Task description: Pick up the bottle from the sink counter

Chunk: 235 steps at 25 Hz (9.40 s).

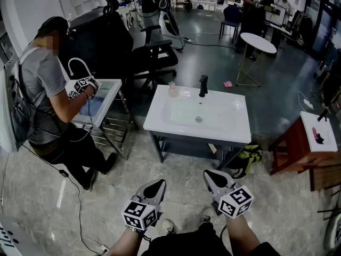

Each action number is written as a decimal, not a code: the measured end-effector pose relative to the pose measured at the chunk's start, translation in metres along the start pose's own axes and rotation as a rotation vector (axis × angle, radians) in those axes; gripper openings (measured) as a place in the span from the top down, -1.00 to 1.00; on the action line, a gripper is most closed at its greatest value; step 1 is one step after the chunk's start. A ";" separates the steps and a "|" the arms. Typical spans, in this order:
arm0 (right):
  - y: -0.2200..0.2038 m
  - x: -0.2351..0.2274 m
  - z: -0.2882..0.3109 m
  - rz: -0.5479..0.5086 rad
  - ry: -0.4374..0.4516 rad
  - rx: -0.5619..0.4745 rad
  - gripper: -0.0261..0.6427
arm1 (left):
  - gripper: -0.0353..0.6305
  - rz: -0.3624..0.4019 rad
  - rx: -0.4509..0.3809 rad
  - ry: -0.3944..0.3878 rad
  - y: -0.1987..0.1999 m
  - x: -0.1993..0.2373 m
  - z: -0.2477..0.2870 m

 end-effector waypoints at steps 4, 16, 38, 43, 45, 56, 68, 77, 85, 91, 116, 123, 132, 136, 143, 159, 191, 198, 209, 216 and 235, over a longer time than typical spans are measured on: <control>0.002 -0.002 0.003 -0.003 -0.002 0.004 0.92 | 0.88 -0.004 -0.004 0.003 0.002 0.002 0.002; 0.003 -0.001 0.001 0.010 0.011 -0.013 0.92 | 0.88 -0.012 -0.008 -0.001 0.002 0.001 -0.001; 0.004 0.040 0.032 0.010 -0.018 -0.017 0.92 | 0.88 0.007 -0.014 -0.023 -0.009 0.038 -0.039; 0.005 0.052 0.038 0.009 -0.022 -0.025 0.92 | 0.88 0.000 -0.014 -0.025 -0.011 0.048 -0.051; 0.005 0.054 0.039 0.007 -0.023 -0.027 0.92 | 0.88 0.001 -0.016 -0.027 -0.011 0.049 -0.054; 0.021 0.024 0.045 -0.003 -0.015 -0.040 0.92 | 0.88 0.014 -0.033 -0.007 0.007 0.049 -0.033; 0.049 -0.057 0.066 -0.029 0.051 -0.001 0.92 | 0.88 -0.016 -0.053 0.059 0.040 0.044 0.032; 0.063 -0.109 0.089 -0.030 0.098 0.018 0.92 | 0.88 -0.025 -0.033 0.091 0.062 0.045 0.083; 0.072 -0.150 0.105 -0.024 0.123 0.032 0.92 | 0.88 -0.037 -0.022 0.111 0.076 0.050 0.126; 0.082 -0.183 0.111 -0.033 0.134 0.040 0.92 | 0.88 -0.042 -0.031 0.132 0.090 0.048 0.158; 0.115 -0.264 0.117 -0.052 0.246 0.037 0.92 | 0.88 -0.075 -0.061 0.274 0.129 0.027 0.231; 0.122 -0.267 0.121 -0.040 0.234 0.022 0.92 | 0.88 -0.077 -0.046 0.272 0.131 0.037 0.240; 0.129 -0.274 0.141 -0.045 0.186 0.015 0.92 | 0.87 -0.038 -0.025 0.231 0.143 0.070 0.264; 0.132 -0.277 0.154 -0.028 0.157 0.026 0.92 | 0.84 -0.034 -0.008 0.208 0.151 0.093 0.277; 0.137 -0.290 0.188 0.006 0.123 0.049 0.92 | 0.72 -0.030 0.026 0.191 0.164 0.139 0.307; 0.143 -0.305 0.250 0.064 0.059 0.084 0.92 | 0.30 -0.008 0.065 0.158 0.186 0.224 0.373; 0.112 -0.354 0.316 0.222 -0.043 0.151 0.92 | 0.11 0.053 0.050 0.219 0.208 0.338 0.511; 0.105 -0.358 0.324 0.237 -0.049 0.163 0.92 | 0.20 0.116 0.026 0.227 0.212 0.341 0.524; 0.097 -0.363 0.329 0.253 -0.065 0.195 0.92 | 0.46 0.179 -0.021 0.262 0.214 0.346 0.533; 0.098 -0.362 0.332 0.284 -0.050 0.149 0.92 | 0.47 0.209 -0.085 0.271 0.213 0.345 0.533; 0.085 -0.361 0.334 0.273 -0.061 0.156 0.92 | 0.47 0.196 -0.177 0.290 0.209 0.350 0.531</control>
Point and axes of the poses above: the fingertips, and each gripper's own axes: z forward along the fingers, x to its left, y out of its top, the point moved 4 cm from there along -z, backward along the fingers, and after that the axes turned 11 degrees about x, right-handed, at the moved point
